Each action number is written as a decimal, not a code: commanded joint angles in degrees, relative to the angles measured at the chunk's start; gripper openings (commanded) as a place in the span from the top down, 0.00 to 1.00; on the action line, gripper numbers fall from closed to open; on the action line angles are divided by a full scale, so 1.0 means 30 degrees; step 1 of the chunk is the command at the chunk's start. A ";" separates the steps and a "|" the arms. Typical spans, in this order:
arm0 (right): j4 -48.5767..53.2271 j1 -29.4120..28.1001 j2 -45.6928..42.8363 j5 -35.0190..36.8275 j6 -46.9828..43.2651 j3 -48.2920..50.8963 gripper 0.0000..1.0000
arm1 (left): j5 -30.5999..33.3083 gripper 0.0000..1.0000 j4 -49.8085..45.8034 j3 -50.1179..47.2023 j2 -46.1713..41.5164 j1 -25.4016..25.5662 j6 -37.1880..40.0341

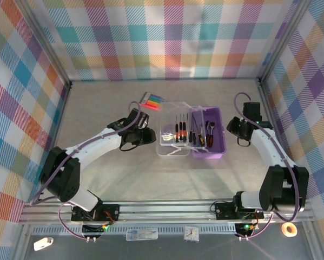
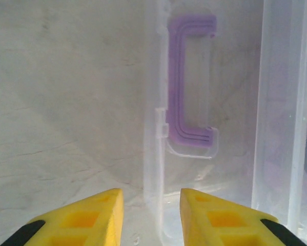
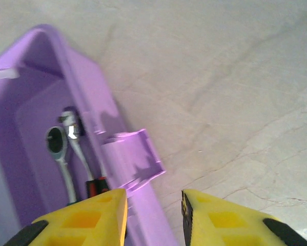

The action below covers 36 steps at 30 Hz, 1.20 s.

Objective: Pack the tool kit

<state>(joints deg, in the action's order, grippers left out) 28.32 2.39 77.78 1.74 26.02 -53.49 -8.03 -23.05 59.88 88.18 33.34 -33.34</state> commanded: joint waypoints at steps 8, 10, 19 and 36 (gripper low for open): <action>-0.0414 0.0604 0.1073 -0.0849 0.0349 0.0741 0.62 | -0.2043 0.72 0.3634 -0.0021 0.2499 0.0077 0.0267; -0.0422 0.0689 0.1259 -0.1011 0.0321 0.0787 0.62 | -0.1859 0.76 0.3811 -0.0083 0.2959 0.0077 0.0420; -0.1389 0.0778 0.2253 -0.2733 0.0600 0.1181 0.63 | -0.1480 0.90 0.4107 -0.0058 0.3921 0.0077 0.1279; -0.2175 0.0760 0.0984 -0.4308 0.1237 0.2690 0.64 | 0.2991 1.00 -0.4167 0.1586 -0.0139 0.0077 0.4304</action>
<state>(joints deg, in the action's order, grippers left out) 22.09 4.91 83.20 -8.49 28.51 -46.30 -3.81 -25.54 61.14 91.94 33.61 -24.10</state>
